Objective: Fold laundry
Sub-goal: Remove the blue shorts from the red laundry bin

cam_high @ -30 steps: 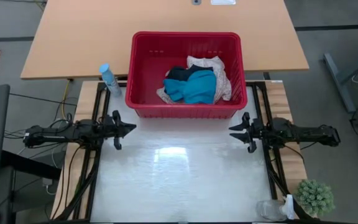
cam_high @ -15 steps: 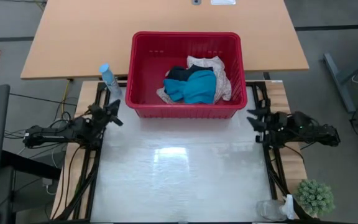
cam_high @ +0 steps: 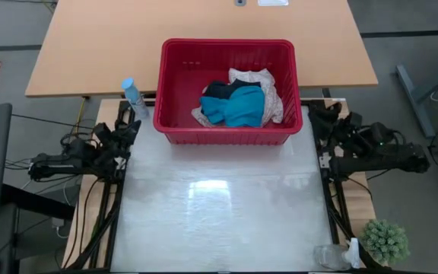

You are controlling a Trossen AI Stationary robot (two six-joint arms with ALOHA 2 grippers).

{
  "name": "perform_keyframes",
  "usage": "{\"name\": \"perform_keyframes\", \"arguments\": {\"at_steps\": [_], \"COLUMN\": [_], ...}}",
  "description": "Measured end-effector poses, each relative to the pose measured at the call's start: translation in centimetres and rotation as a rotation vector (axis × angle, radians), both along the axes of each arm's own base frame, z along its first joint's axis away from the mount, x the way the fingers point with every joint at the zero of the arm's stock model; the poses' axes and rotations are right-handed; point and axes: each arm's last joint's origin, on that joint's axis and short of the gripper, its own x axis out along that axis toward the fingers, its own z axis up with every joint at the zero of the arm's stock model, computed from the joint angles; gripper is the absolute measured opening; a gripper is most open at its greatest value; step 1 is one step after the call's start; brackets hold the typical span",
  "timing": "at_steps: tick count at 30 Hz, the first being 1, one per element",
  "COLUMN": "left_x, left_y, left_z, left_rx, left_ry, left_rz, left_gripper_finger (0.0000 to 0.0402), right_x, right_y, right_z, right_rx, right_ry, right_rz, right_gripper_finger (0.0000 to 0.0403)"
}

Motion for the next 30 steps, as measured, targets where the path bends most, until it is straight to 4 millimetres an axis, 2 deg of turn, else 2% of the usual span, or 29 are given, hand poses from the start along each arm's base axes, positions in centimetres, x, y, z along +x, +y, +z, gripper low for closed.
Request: {"name": "perform_keyframes", "arguments": {"at_steps": [5,10,13,19,24,30], "left_x": [-0.2,0.0,0.5,2.2,4.0,6.3], "left_y": [-0.2,-0.4,-0.4,-0.7,-0.7,-0.5], "left_z": [2.6,5.2,6.2,7.0,7.0,8.0], "left_rx": [-0.047,-0.023,-0.008,0.016,-0.037,-0.075], "left_ry": [0.134,0.197,0.222,0.283,0.328,0.384], "left_rz": [-0.101,-0.161,-0.191,-0.265,-0.292,-0.222], "left_gripper_finger": [0.0,0.0015,0.0038,0.0086,0.0109,0.0112], "right_x": [2.9,6.1,8.1,11.3,13.5,15.3], "right_y": [-0.2,-0.8,-1.5,-3.4,-5.3,-8.1], "right_z": [3.6,5.7,6.1,6.5,7.3,8.5], "right_rx": [0.043,0.13,0.187,0.224,0.224,0.227], "right_ry": [0.083,0.18,0.225,0.268,0.308,0.417], "right_rz": [-0.058,-0.129,-0.157,-0.16,-0.155,-0.234], "right_gripper_finger": [0.0153,0.0173,0.0201,0.0255,0.0262,0.0262]}}
